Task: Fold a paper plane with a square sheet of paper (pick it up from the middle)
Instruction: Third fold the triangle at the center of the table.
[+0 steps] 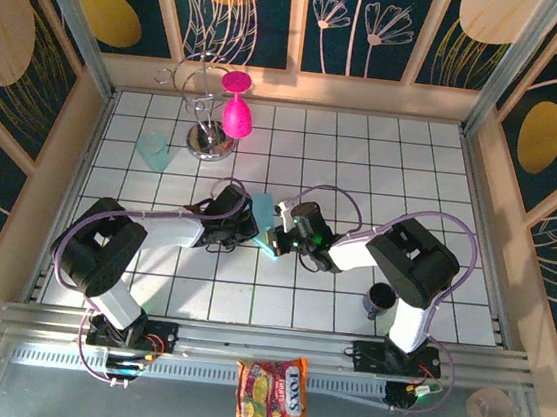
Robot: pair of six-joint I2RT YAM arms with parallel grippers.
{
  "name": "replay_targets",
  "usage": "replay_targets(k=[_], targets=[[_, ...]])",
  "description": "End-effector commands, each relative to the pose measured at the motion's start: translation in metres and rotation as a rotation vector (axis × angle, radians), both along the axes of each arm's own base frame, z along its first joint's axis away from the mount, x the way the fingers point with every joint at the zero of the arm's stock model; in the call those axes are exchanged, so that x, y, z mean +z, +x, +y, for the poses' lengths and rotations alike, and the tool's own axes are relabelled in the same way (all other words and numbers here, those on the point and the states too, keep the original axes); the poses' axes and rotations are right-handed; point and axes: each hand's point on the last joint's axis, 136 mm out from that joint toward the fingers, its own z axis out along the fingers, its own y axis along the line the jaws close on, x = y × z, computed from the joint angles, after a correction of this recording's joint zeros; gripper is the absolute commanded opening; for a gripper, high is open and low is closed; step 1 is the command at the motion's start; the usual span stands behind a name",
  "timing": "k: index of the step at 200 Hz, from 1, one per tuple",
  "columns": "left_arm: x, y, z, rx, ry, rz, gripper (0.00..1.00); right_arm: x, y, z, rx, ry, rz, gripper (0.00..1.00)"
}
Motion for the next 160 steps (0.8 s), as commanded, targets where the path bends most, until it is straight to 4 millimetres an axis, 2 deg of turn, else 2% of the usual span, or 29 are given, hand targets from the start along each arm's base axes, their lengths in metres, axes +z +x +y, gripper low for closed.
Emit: replay_targets(k=[1, 121, 141, 160], targets=[[-0.015, -0.009, 0.008, 0.024, 0.037, 0.048, 0.08, -0.021, -0.005, -0.006, -0.014, -0.057, 0.055, 0.0], [-0.027, -0.012, 0.014, 0.035, 0.067, 0.068, 0.08, -0.016, -0.004, -0.004, -0.011, -0.046, 0.053, 0.0], [-0.03, -0.015, 0.015, 0.038, 0.075, 0.078, 0.08, -0.007, -0.002, -0.001, -0.012, -0.03, 0.043, 0.01], [-0.034, -0.016, 0.019, 0.047, 0.087, 0.088, 0.07, 0.014, 0.002, 0.003, -0.014, 0.013, 0.043, 0.08]])
